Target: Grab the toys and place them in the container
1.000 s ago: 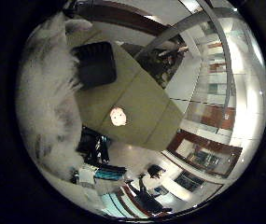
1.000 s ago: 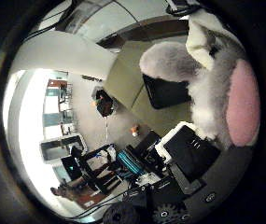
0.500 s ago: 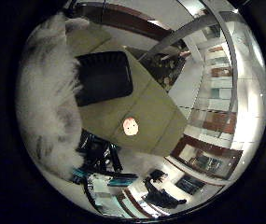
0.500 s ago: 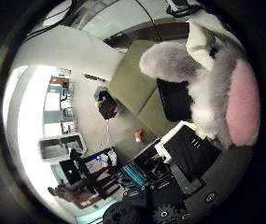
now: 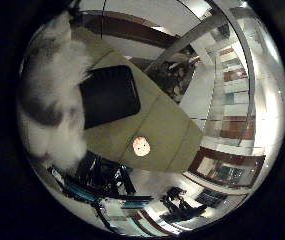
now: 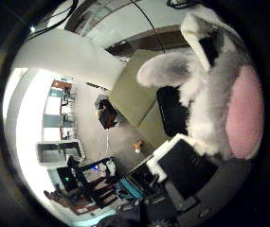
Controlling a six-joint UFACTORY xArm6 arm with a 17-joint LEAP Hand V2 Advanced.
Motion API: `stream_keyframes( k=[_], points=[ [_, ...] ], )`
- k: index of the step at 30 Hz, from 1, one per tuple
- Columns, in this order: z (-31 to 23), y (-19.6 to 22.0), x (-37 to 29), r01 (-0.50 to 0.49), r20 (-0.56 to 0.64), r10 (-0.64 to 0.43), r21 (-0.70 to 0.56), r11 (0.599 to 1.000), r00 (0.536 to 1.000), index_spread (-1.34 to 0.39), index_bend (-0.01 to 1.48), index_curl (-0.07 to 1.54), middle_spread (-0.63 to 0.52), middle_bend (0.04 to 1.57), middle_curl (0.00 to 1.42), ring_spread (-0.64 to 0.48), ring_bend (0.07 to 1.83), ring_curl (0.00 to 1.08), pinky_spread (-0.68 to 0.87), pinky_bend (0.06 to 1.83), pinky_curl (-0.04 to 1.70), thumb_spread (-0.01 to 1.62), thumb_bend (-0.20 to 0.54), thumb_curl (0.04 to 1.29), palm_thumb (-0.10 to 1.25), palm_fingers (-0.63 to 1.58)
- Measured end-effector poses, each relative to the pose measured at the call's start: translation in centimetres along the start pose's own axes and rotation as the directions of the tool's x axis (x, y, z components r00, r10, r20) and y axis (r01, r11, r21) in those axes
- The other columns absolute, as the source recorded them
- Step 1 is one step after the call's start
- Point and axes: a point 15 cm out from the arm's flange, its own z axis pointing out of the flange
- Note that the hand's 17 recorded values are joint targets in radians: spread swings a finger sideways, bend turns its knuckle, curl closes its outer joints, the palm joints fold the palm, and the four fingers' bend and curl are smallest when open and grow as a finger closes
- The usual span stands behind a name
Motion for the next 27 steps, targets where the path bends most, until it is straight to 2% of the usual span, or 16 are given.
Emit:
stream_keyframes(
  k=[3,8,11,16,27],
  points=[
    [0.4,0.2,0.0,0.015,0.002,-0.015,-0.012,1.000,1.000,-0.42,0.50,0.63,-0.22,0.65,0.79,-0.20,0.90,0.62,-0.19,0.90,0.71,1.07,-0.043,0.50,0.61,-0.05],
    [0.8,0.3,-0.1,0.034,0.004,-0.034,-0.019,0.999,0.999,-0.40,0.35,0.48,-0.08,0.37,0.55,0.00,0.54,0.44,0.10,0.66,0.56,1.02,-0.041,0.36,0.43,-0.06],
    [0.9,0.3,-0.1,0.045,0.005,-0.045,-0.021,0.999,0.999,-0.40,0.27,0.42,-0.05,0.28,0.47,0.07,0.42,0.37,0.19,0.55,0.48,0.99,-0.038,0.33,0.38,-0.03],
    [0.9,0.3,0.1,0.047,0.002,-0.047,-0.023,0.999,0.999,-0.40,0.19,0.38,-0.02,0.19,0.39,0.13,0.31,0.31,0.24,0.46,0.39,0.96,-0.030,0.30,0.36,0.01],
    [0.5,1.3,0.4,0.055,0.007,-0.055,-0.052,0.997,0.998,-0.39,0.17,0.32,0.01,0.18,0.31,0.15,0.28,0.28,0.26,0.44,0.30,0.95,-0.029,0.28,0.37,0.01]
  ],
)
